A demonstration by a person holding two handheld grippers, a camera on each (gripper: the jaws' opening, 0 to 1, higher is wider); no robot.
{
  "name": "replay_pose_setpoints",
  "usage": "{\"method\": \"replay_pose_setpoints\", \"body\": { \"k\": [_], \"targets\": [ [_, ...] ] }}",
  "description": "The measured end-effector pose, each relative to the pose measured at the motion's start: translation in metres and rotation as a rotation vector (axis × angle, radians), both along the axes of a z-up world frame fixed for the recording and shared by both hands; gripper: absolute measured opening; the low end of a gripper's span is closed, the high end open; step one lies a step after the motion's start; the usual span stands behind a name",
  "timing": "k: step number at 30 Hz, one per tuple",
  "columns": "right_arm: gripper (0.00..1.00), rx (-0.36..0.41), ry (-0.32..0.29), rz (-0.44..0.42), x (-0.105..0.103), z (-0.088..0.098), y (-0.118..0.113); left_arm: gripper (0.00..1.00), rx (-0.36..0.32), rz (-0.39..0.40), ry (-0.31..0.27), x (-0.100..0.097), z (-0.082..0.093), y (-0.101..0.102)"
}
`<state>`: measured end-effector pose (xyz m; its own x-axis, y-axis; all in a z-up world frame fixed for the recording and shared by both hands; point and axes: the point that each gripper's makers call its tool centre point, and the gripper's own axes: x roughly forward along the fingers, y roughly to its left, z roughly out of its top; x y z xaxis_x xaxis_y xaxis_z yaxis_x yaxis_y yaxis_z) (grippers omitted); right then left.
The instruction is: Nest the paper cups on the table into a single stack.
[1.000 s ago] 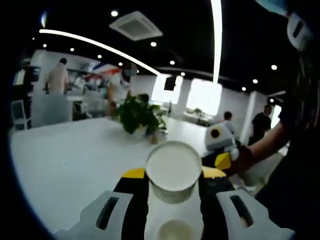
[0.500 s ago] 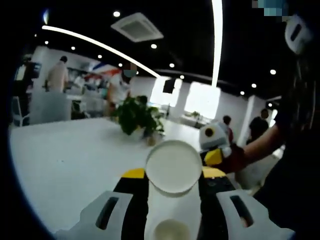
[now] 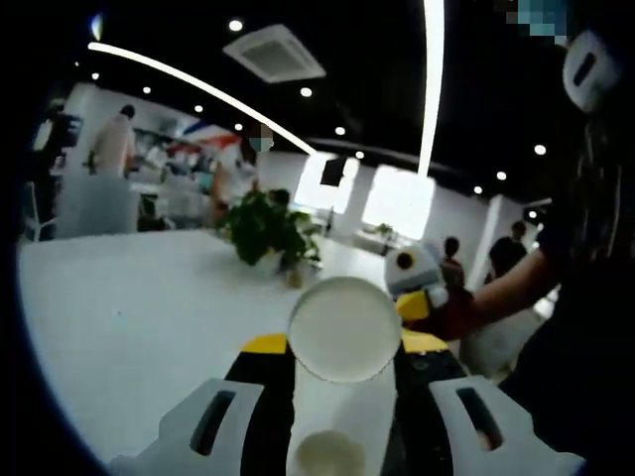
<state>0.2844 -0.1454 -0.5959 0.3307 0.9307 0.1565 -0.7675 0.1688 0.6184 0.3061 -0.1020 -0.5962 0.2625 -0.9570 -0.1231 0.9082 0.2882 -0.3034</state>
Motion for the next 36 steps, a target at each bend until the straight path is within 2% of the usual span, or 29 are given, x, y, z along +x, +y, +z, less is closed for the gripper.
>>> {"method": "replay_pose_setpoints", "body": {
  "k": [8, 24, 29, 36],
  "targets": [
    [0.02, 0.023, 0.005, 0.015, -0.001, 0.004, 0.000, 0.38, -0.012, -0.009, 0.005, -0.003, 0.002, 0.000],
    [0.00, 0.074, 0.021, 0.079, -0.009, 0.016, 0.004, 0.38, -0.007, -0.040, -0.010, -0.010, 0.003, 0.003],
    [0.00, 0.102, 0.052, 0.111, -0.014, 0.020, 0.003, 0.38, -0.005, -0.047, -0.012, -0.013, 0.002, 0.003],
    [0.00, 0.084, 0.050, 0.116, -0.016, 0.021, 0.003, 0.38, -0.005, -0.048, -0.027, -0.015, 0.003, 0.003]
  ]
}}
